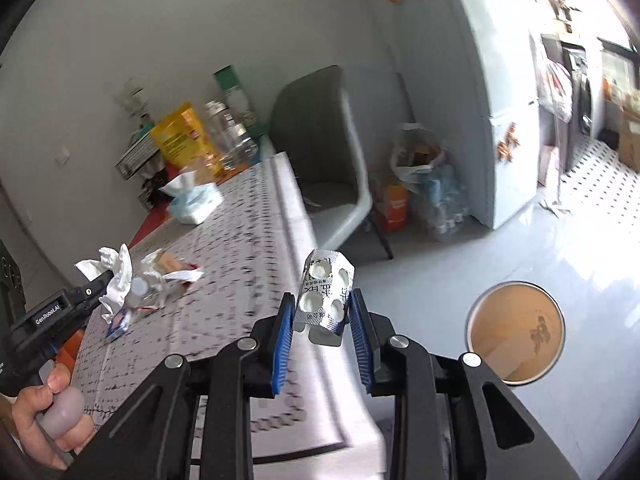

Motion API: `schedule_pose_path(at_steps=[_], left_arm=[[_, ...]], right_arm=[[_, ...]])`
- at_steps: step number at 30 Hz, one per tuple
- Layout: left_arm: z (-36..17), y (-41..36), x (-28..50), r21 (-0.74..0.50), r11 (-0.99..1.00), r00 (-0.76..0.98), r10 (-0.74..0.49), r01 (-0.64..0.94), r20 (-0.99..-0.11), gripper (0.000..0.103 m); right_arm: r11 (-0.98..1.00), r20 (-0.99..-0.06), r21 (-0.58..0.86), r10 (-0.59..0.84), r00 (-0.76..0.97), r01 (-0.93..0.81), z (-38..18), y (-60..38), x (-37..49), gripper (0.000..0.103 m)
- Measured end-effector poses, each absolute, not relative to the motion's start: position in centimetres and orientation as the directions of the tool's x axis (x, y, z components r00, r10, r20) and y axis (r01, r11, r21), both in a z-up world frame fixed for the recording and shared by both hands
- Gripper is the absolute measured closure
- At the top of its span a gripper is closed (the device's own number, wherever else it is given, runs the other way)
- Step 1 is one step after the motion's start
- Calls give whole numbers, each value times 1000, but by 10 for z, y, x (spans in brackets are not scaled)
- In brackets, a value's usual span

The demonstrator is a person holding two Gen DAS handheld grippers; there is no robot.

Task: Collect trash
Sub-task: 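Carry the tissue and blister pack in both tools to the bin, then open both tools above the bin to drop the tissue and blister pack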

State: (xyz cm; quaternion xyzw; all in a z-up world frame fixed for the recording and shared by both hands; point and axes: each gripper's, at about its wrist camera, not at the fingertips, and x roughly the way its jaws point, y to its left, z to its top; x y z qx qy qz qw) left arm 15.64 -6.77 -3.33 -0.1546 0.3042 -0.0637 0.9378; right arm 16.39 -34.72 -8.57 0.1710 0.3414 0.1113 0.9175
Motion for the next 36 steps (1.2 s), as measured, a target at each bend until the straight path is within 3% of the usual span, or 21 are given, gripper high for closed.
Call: schedule_pose_path(at_steps=[13, 29, 31, 36], left_arm=[[-44, -204, 215, -275, 941, 729, -328, 197, -601, 89], [-105, -331, 273, -272, 912, 587, -407, 308, -700, 89], [-112, -341, 278, -276, 910, 573, -411, 310, -709, 89], [-130, -370, 295, -274, 907, 535, -411, 319, -738, 89]], right_arm=[[891, -611, 442, 215, 762, 103, -127, -463, 166, 75], [827, -684, 490, 169, 710, 275, -214, -557, 201, 75], [820, -683, 497, 168, 711, 284, -223, -567, 210, 72], [810, -671, 518, 186, 718, 275, -238, -591, 235, 52]])
